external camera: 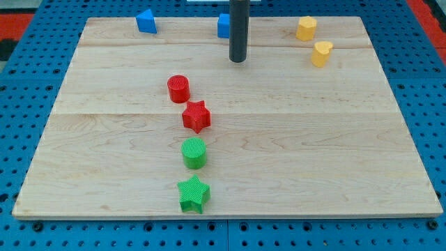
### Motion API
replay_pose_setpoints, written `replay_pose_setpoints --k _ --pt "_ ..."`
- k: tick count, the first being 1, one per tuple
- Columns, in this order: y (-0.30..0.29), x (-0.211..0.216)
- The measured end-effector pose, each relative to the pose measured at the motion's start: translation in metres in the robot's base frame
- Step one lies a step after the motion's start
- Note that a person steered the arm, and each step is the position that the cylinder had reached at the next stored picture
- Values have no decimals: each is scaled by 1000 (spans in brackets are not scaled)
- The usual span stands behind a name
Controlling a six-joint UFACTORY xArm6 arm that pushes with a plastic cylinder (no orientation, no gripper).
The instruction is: Keep the blue cube to the left of the yellow heart
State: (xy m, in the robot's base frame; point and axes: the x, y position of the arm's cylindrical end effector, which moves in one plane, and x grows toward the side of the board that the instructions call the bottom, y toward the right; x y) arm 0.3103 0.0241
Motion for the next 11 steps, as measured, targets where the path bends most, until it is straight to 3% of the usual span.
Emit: replay_pose_setpoints --k 3,6,8,9,11 --pt "-70 25" --pt "-88 -92" --pt "-66 -118" --pt "-16 -118" --pt "15 -86"
